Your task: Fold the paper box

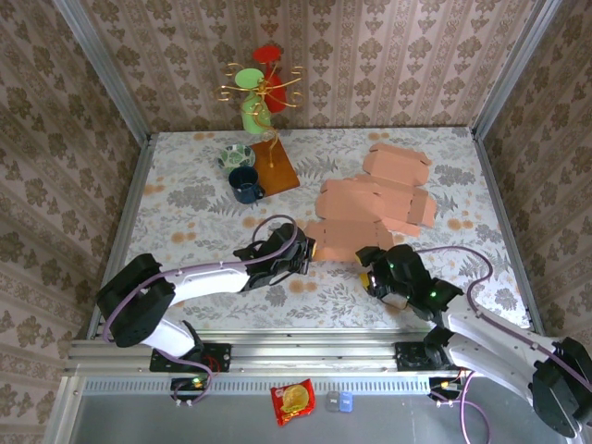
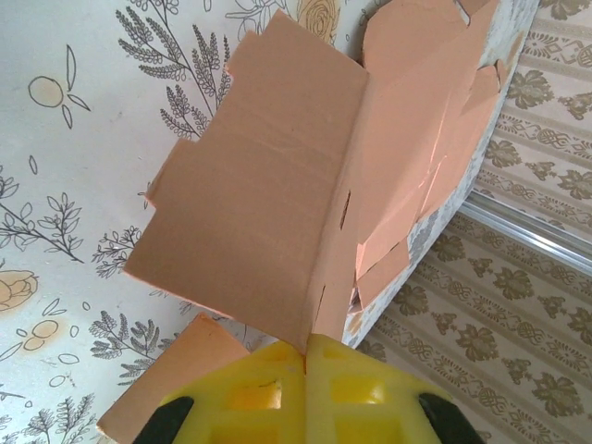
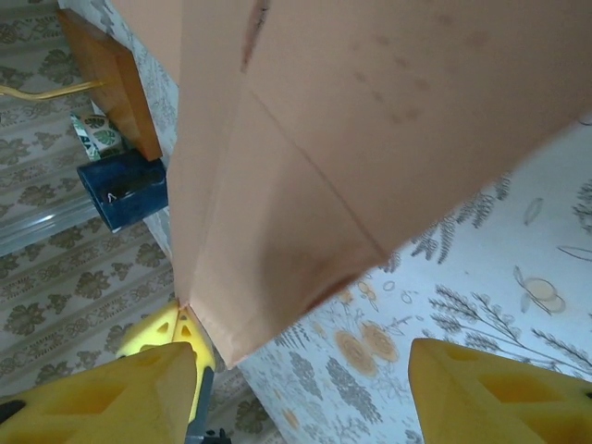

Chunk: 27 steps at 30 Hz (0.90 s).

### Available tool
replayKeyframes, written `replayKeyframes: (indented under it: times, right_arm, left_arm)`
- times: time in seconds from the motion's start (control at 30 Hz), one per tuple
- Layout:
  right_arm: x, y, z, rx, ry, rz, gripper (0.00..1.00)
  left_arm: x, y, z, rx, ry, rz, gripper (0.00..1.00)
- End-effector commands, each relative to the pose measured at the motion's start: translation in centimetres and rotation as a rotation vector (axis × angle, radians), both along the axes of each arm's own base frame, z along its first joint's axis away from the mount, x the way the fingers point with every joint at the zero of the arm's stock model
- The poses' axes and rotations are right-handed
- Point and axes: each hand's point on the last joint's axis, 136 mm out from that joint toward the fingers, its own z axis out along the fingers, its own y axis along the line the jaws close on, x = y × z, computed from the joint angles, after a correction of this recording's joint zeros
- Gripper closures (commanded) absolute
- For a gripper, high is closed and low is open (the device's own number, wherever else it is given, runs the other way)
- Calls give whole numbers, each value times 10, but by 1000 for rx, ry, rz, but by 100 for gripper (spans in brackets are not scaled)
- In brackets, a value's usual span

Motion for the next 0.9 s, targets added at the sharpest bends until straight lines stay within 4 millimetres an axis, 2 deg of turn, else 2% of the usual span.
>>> replayKeyframes:
  times: [0.0, 0.17, 0.6, 0.87]
  right_arm:
    - [23, 2, 22, 31, -89, -71, 40]
    - [31, 8, 27, 34, -104, -78, 46]
    - [41, 7, 30, 37, -115, -121, 66]
    - [50, 9, 37, 39, -123, -135, 71]
  left_arm:
    - [4, -3, 16, -22, -17, -13, 100]
    - [5, -3, 17, -28, -16, -19, 100]
    - [6, -7, 17, -43, -11, -24, 100]
    - [6, -9, 19, -49, -10, -28, 100]
